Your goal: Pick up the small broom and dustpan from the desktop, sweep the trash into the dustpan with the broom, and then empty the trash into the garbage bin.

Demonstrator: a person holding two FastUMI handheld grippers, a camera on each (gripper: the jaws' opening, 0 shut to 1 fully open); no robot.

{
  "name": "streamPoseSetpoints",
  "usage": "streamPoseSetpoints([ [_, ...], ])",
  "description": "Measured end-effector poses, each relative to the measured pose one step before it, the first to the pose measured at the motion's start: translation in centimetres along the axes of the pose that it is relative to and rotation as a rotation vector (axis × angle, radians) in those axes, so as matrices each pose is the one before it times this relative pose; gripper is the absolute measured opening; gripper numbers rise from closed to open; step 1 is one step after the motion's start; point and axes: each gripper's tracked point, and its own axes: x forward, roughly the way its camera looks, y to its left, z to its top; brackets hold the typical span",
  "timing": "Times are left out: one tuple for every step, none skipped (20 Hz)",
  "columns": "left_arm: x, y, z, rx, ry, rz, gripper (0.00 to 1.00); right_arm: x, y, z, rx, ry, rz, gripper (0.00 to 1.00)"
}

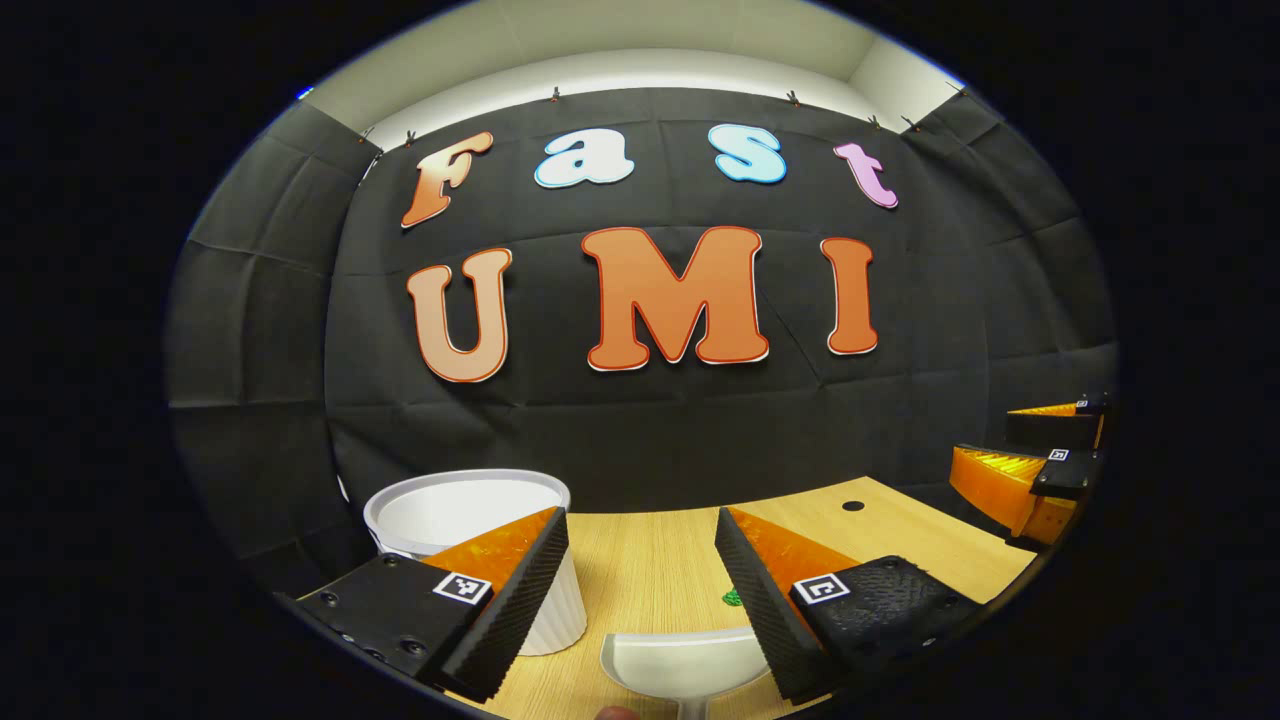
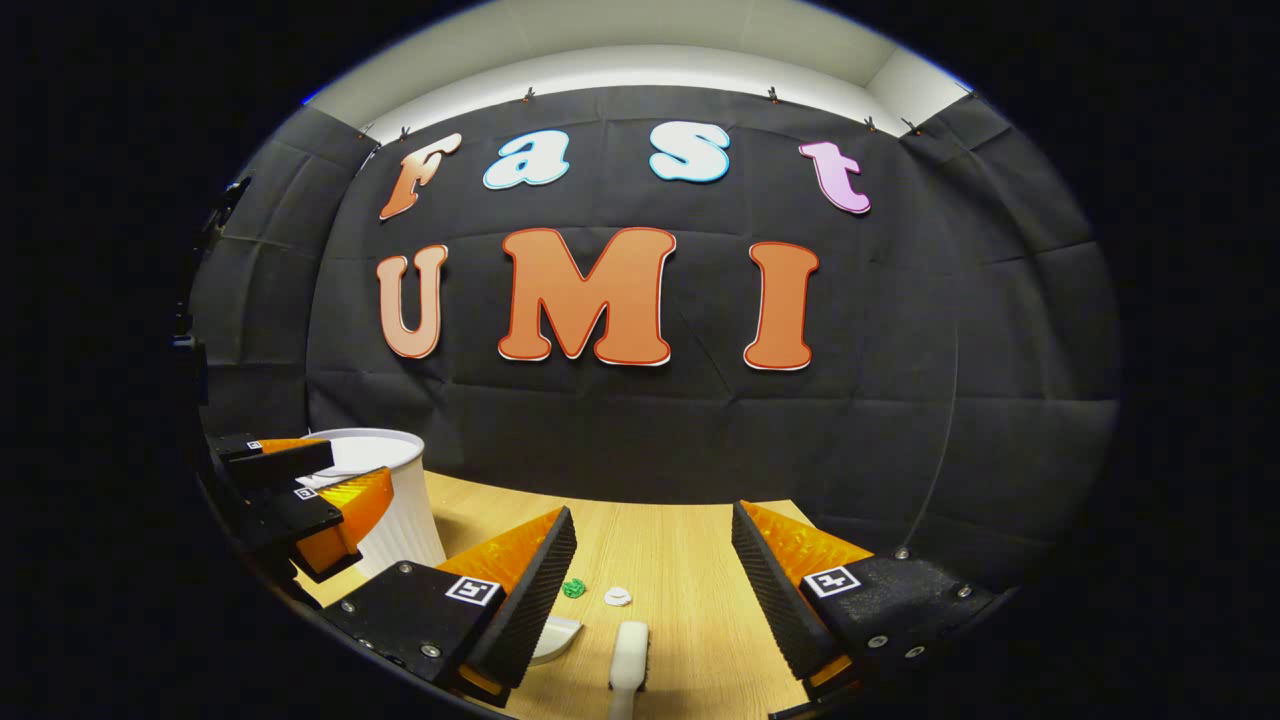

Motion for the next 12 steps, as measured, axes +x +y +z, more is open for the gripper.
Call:
streamPoseSetpoints([
  [-0.069, -0.02, -0.074, -0.0029, 0.00031, -0.00089, 0.94, -0.018, 0.01, -0.156, -0.0032, 0.00583, -0.00568, 0.94],
  [-0.139, 0.161, -0.171, -0.00574, 0.00369, 0.00182, 0.94, 0.035, -0.075, -0.404, 0.00328, 0.01626, -0.0033, 0.94],
  [0.025, 0.064, -0.244, -0.0063, 0.00723, -0.00332, 0.94, -0.052, 0.023, -0.58, 0.00652, 0.01216, -0.00007, 0.94],
  [-0.112, -0.092, -0.156, -0.00949, 0.00465, -0.00461, 0.94, -0.059, 0.062, -0.551, 0.00489, 0.02026, -0.00172, 0.94],
  [0.031, -0.05, -0.255, -0.00512, 0.01018, -0.0044, 0.94, 0.057, -0.013, -0.617, 0.00298, 0.01953, -0.0024, 0.94],
  [-0.028, -0.105, -0.523, -0.00228, 0.01206, -0.00817, 0.94, -0.037, 0.233, -0.653, 0.00459, 0.02767, 0.00232, 0.94],
  [0.008, -0.135, -0.498, -0.00383, 0.01473, -0.01182, 0.94, 0.06, 0.16, -0.82, 0.00296, 0.02292, -0.00204, 0.94],
  [0.05, -0.196, -0.458, -0.00476, 0.01421, -0.01269, 0.94, 0.004, 0.283, -0.773, -0.00166, 0.03043, -0.00155, 0.94],
  [0.118, -0.069, -0.678, 0.00032, 0.01857, -0.01066, 0.94, -0.028, 0.188, -0.86, -0.00646, 0.02493, -0.00854, 0.94],
  [0.117, -0.066, -0.814, 0.00283, 0.0263, -0.01508, 0.94, -0.012, 0.355, -0.786, -0.00476, 0.02836, 0.00103, 0.94],
  [0.205, -0.044, -1.264, 0.00346, 0.03838, -0.01531, 0.94, -0.022, 0.472, -0.917, -0.00294, 0.02561, -0.00251, 0.94],
  [0.122, -0.133, -1.185, -0.00608, 0.03485, -0.02042, 0.94, 0.057, 0.398, -1.002, -0.00326, 0.03147, -0.00471, 0.94],
])
